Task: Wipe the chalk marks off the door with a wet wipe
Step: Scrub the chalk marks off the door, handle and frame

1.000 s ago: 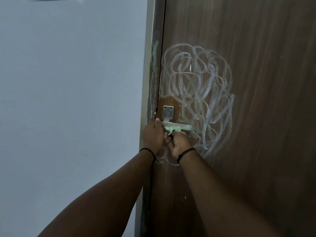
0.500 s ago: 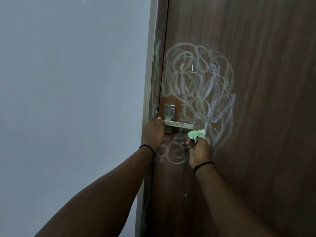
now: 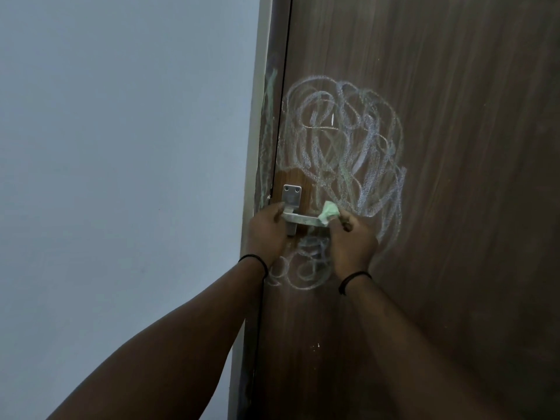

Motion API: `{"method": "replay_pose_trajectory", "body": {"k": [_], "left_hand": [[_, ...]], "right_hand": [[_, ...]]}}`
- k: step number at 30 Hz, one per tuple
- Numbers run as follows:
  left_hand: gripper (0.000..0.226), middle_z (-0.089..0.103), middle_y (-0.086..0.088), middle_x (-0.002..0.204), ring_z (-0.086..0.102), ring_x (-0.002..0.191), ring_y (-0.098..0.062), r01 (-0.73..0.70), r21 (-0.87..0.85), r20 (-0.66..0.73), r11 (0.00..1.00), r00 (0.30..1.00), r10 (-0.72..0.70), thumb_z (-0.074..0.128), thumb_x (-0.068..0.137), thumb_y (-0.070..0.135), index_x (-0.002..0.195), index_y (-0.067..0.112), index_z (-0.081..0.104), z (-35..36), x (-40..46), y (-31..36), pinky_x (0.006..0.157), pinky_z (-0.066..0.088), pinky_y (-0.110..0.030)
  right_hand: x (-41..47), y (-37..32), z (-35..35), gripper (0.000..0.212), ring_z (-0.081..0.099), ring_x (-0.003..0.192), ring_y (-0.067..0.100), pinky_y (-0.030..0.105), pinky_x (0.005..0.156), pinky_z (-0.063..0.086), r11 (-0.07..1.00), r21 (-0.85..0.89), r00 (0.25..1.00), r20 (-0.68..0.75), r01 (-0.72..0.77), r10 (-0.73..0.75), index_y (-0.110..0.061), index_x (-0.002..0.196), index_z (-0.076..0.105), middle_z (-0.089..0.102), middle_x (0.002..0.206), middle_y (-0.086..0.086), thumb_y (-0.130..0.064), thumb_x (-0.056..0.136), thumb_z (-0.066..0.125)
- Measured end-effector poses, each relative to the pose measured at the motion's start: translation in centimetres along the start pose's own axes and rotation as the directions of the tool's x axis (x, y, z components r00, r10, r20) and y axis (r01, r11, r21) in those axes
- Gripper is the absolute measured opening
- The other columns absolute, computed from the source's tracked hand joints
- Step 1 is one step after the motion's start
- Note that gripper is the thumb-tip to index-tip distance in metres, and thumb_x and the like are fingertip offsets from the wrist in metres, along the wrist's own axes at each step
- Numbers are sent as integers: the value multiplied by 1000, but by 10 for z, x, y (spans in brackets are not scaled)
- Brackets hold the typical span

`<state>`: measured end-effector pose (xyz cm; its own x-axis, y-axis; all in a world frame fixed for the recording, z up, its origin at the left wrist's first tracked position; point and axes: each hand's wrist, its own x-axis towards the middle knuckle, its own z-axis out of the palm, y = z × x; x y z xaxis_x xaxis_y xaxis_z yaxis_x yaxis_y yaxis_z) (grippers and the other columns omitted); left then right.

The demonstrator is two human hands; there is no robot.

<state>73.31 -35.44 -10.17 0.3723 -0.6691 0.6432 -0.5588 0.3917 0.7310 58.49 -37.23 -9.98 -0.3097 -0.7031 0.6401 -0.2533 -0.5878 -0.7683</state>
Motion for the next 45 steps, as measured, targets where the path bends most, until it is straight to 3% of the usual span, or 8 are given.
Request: {"method": "replay_pose_trajectory", "body": {"k": [3, 8, 20, 25, 30, 36, 42, 45], "left_hand": [[34, 70, -5, 114, 66, 100, -22, -105, 288, 101, 952, 992, 78, 55, 93, 14, 125, 21, 64, -2, 4, -5, 88, 53, -30], [36, 71, -10, 115, 67, 100, -26, -198, 458, 152, 867, 978, 143, 57, 94, 15, 129, 24, 62, -9, 13, -5, 93, 53, -38], [23, 76, -5, 96, 70, 84, -22, -311, 400, 105, 862, 950, 294, 65, 88, 17, 109, 23, 74, -11, 21, -10, 78, 53, -27], [25, 75, -4, 103, 70, 90, -20, -295, 372, 96, 880, 955, 280, 65, 89, 15, 112, 21, 73, -9, 23, -12, 80, 46, -21], [27, 75, -2, 103, 70, 90, -17, -271, 336, 70, 902, 962, 263, 67, 87, 13, 111, 22, 73, -8, 23, -14, 81, 46, -19], [31, 75, 4, 103, 64, 85, 1, -108, 166, 45, 980, 994, 102, 75, 79, 10, 107, 22, 74, -7, 26, -17, 70, 39, 3], [33, 76, 6, 97, 59, 75, 16, -82, 24, 59, 996, 995, 81, 79, 75, 9, 104, 23, 75, -10, 27, -22, 70, 42, 3], [37, 74, 2, 106, 65, 90, 1, -44, -24, 103, 999, 994, 47, 74, 78, 3, 111, 21, 73, -13, 27, -26, 80, 45, -1]], "right_hand": [[-1, 9, 0, 20, 61, 104, 18, 28, 94, 48, 934, -245, 965, 104, 259, -241, -8, 105, 74, 68, 111, 5, -6, 86, 68], [6, 16, 2, 11, 57, 92, 24, 22, 80, 39, 826, -354, 898, 198, 440, -393, -2, 92, 74, 64, 95, 10, 0, 84, 66], [2, 22, 13, 19, 61, 90, 29, 28, 79, 46, 687, -305, 751, 252, 660, -610, -4, 89, 76, 71, 89, 9, 9, 78, 67], [15, 21, 9, 21, 67, 93, 29, 36, 87, 51, 734, -371, 819, 185, 570, -543, -6, 99, 76, 76, 97, 9, 2, 85, 64], [6, 29, 13, 28, 65, 113, 30, 56, 105, 40, 516, -387, 643, 391, 764, -659, -10, 103, 75, 73, 112, 7, -8, 92, 50], [16, 27, 16, 26, 67, 111, 29, 50, 103, 45, 593, -419, 725, 342, 687, -598, -9, 112, 72, 73, 112, 10, -2, 91, 59], [14, 32, 20, 29, 65, 114, 32, 65, 103, 38, 385, -445, 571, 435, 809, -696, -13, 110, 74, 72, 117, 6, -3, 83, 71], [22, 33, 20, 26, 62, 119, 24, 62, 109, 28, 537, -452, 697, 367, 713, -616, -21, 114, 72, 72, 116, -2, -11, 92, 64]]}}
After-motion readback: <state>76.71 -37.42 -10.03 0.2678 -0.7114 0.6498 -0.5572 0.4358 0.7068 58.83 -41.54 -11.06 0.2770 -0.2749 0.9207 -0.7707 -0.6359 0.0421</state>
